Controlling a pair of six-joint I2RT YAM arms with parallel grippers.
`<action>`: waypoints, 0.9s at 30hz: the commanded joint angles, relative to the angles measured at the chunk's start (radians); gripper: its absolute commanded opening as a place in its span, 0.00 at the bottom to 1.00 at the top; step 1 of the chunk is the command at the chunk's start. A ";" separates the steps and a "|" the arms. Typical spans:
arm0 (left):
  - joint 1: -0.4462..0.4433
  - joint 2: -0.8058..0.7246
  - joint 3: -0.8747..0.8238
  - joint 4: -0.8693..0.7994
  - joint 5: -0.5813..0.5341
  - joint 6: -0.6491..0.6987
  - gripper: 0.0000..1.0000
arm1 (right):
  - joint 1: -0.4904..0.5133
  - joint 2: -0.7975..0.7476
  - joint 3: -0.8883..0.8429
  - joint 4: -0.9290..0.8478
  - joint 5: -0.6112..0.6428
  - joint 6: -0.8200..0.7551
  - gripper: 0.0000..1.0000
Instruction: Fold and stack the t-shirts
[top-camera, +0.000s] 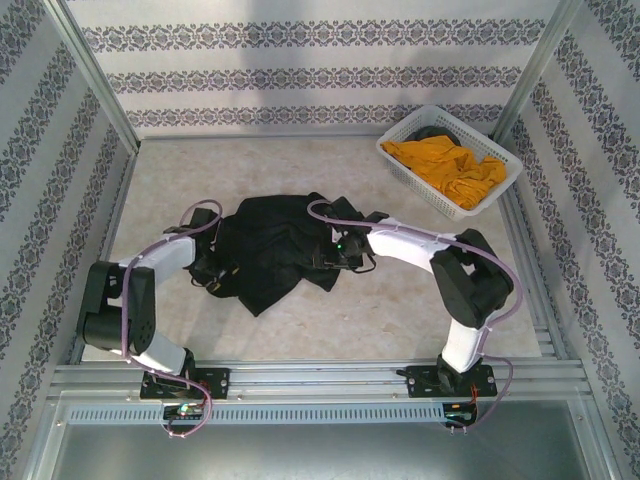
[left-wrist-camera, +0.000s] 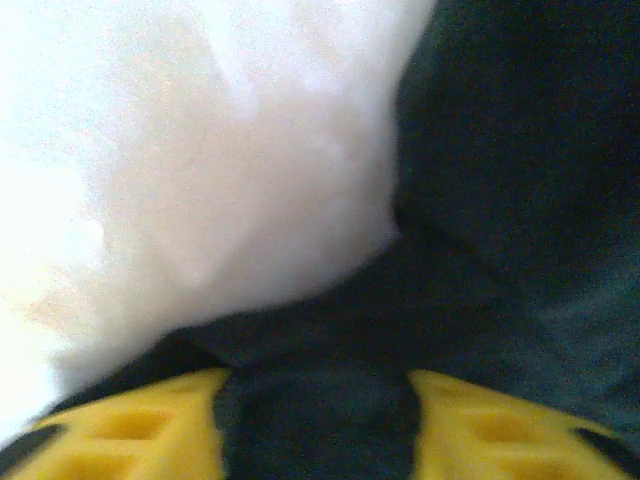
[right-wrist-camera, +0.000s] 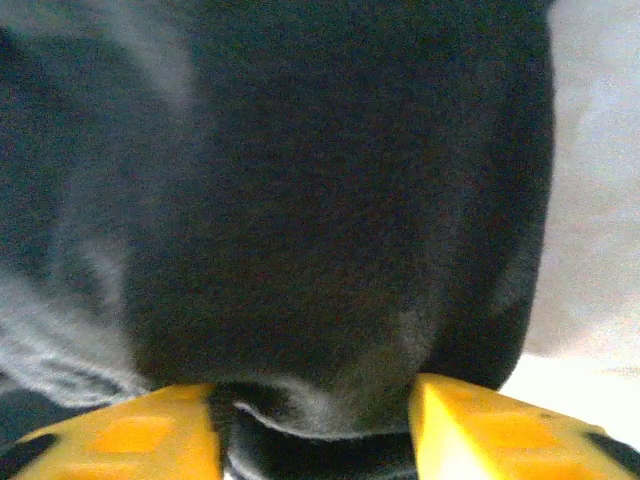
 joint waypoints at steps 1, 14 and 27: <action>-0.008 -0.012 -0.002 0.067 -0.010 -0.009 0.14 | -0.003 0.022 0.009 -0.013 -0.025 -0.005 0.31; 0.040 -0.184 0.366 -0.023 -0.188 0.045 0.00 | -0.195 -0.201 0.223 -0.077 0.100 -0.077 0.00; 0.100 -0.124 0.617 0.170 -0.104 0.072 0.00 | -0.335 -0.337 0.394 -0.061 0.047 -0.088 0.00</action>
